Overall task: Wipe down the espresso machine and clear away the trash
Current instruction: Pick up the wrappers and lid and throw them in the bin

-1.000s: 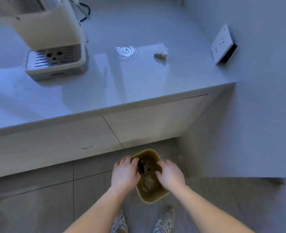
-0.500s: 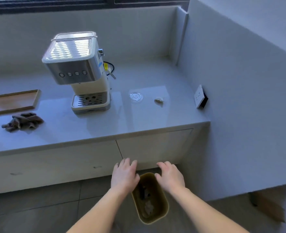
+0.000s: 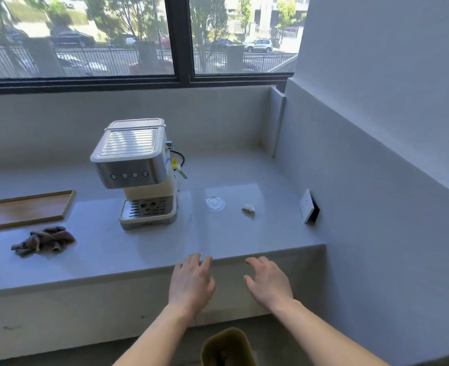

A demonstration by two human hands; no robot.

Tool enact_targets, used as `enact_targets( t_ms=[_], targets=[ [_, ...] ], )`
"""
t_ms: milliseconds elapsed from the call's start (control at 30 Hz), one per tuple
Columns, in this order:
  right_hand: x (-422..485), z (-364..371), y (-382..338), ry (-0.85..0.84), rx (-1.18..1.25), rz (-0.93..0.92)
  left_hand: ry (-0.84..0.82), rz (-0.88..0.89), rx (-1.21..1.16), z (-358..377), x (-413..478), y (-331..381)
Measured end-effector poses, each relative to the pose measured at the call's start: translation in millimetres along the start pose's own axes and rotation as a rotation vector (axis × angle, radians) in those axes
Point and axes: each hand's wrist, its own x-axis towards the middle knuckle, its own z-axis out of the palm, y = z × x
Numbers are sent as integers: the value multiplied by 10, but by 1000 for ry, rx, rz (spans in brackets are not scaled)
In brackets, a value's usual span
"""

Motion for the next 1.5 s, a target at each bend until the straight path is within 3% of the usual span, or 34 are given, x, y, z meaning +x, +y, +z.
enact_targets(
  t_ms=[500, 667, 967, 1233, 1500],
  targets=[
    [1250, -99, -572, 61, -50, 281, -58, 305, -24, -278, 1630, -659],
    [1642, -217, -486, 71, -65, 355, -85, 324, 4, -306, 2100, -645],
    [2334, -135, -145, 11, -132, 325, -156, 273, 17, -94, 2835, -574],
    [2457, 24, 50, -91, -246, 213, -342, 218, 31, 199, 3119, -449],
    [2301, 71, 34, -70, -277, 197, -252, 232, 101, 194, 3050, -267]
  ],
)
